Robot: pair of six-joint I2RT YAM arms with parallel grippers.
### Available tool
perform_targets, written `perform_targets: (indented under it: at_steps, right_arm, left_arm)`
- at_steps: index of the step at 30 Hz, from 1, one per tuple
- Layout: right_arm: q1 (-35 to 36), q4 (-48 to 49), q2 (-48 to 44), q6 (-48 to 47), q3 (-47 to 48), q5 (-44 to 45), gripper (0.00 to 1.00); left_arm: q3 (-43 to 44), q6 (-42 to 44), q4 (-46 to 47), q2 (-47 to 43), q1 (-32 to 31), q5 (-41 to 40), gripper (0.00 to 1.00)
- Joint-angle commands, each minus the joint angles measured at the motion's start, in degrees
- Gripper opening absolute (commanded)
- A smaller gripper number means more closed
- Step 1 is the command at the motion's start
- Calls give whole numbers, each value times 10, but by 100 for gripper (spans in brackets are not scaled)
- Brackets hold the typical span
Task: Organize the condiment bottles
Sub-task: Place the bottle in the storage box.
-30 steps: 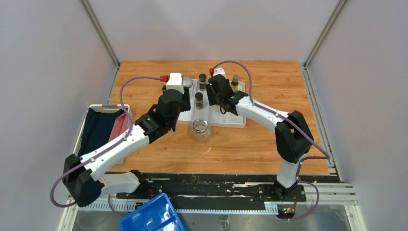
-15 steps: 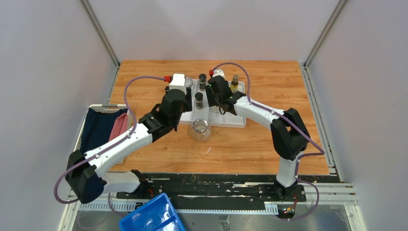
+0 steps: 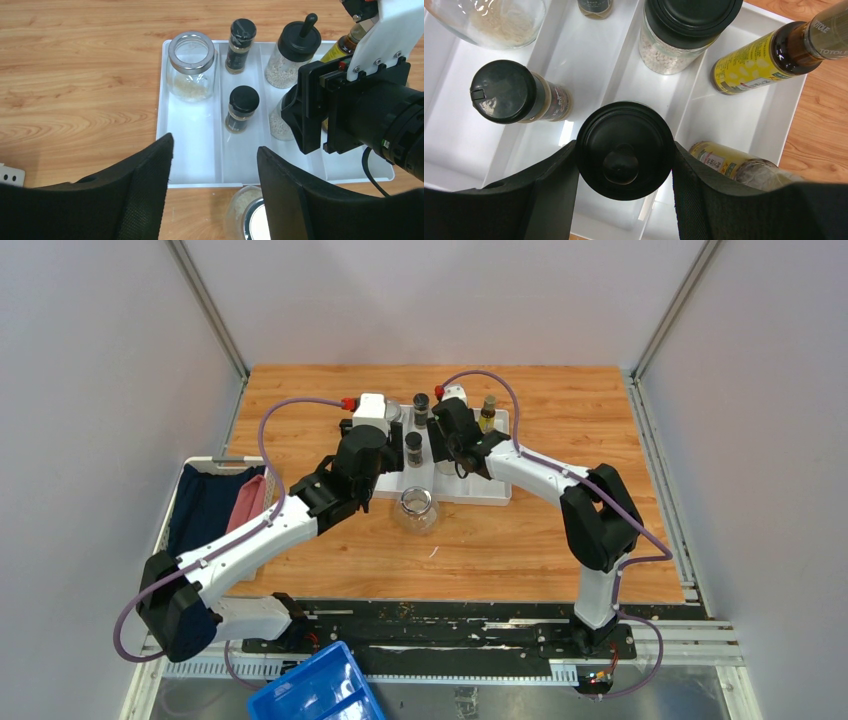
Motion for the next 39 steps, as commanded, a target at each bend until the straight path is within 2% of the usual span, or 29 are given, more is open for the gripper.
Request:
perform_targets:
  at_steps: [1, 3, 9, 12, 16, 27, 39]
  right_arm:
    - [-7, 10, 10, 8, -6, 15, 3]
    - [-8, 10, 11, 9, -6, 15, 8]
    - [-8, 9, 8, 8, -8, 15, 46]
    - [-8, 8, 4, 6, -9, 16, 57]
    - [-8, 8, 3, 4, -10, 17, 66]
    - [-8, 2, 4, 6, -6, 23, 75]
    - [-8, -4, -7, -15, 21, 28, 76]
  left_arm:
    - [-9, -4, 14, 7, -5, -14, 70]
    - [-10, -6, 14, 8, -5, -14, 73]
    - [-12, -7, 17, 6, -5, -17, 73]
    - [-12, -9, 17, 7, -5, -16, 74]
    - [-13, -11, 17, 8, -5, -14, 73]
    - [-15, -13, 16, 6, -5, -14, 73]
    - [-20, -13, 13, 2, -5, -21, 73]
